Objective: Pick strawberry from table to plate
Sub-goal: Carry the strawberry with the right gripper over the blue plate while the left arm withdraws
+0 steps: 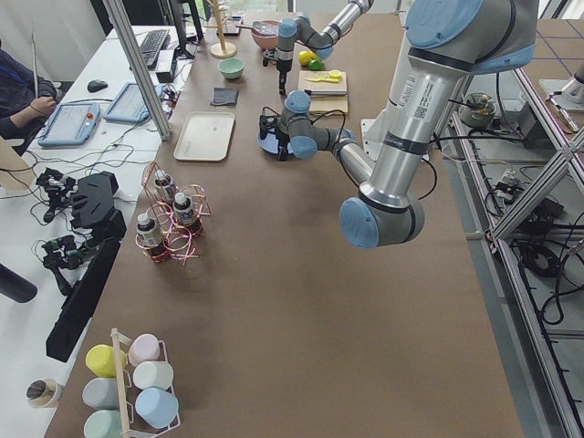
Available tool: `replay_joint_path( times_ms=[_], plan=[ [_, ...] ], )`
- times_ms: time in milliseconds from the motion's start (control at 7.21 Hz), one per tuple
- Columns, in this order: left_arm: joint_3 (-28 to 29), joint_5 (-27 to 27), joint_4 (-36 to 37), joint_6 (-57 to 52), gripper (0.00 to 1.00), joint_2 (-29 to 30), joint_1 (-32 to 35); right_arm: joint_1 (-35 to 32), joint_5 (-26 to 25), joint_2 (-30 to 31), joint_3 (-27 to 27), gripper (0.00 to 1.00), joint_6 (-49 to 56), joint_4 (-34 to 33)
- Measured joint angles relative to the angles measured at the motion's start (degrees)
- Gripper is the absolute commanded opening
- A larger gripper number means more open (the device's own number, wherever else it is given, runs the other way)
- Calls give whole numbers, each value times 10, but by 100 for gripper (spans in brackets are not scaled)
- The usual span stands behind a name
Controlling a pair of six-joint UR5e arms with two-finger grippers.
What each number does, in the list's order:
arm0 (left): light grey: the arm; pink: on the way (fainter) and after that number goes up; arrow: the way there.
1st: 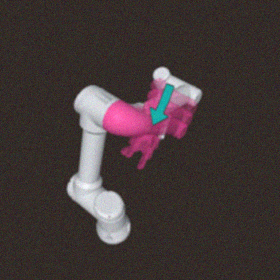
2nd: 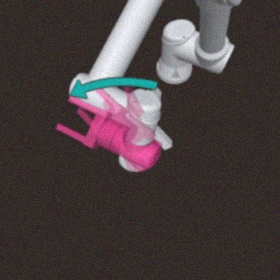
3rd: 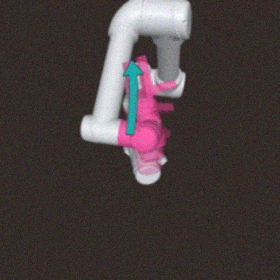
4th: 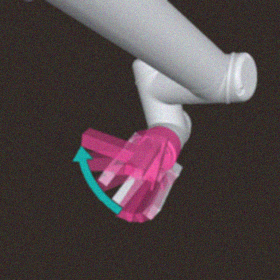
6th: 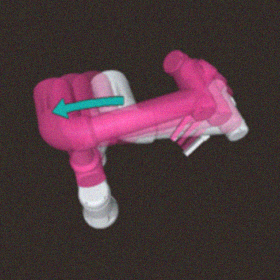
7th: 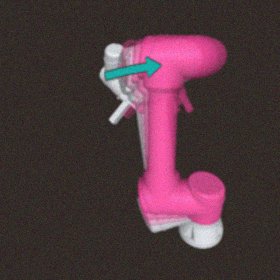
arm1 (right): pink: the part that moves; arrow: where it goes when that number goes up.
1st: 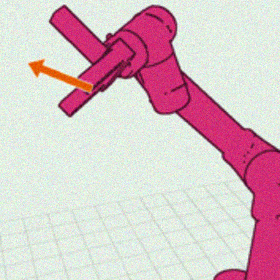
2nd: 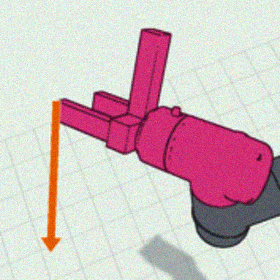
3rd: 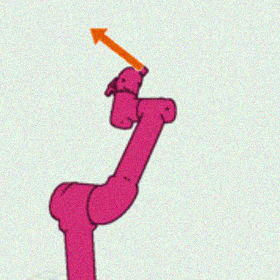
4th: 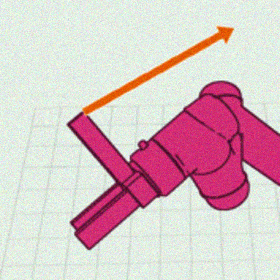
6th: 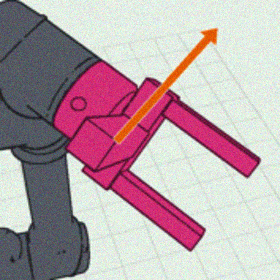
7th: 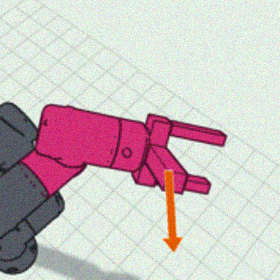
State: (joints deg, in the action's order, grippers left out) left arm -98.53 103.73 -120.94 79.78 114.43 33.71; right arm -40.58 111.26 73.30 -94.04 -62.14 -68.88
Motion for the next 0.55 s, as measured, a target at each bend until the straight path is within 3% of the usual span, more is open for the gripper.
replay_joint_path(
  times_ms=[277, 555],
  plan=[
    [0, 1, 0, -3, 98, 0, 5, 0, 3, -16, -39, 0, -7, -35],
    [0, 7, 0, -15, 98, -5, 11, 4, 4, -79, -70, 0, -35, -129]
  ],
)
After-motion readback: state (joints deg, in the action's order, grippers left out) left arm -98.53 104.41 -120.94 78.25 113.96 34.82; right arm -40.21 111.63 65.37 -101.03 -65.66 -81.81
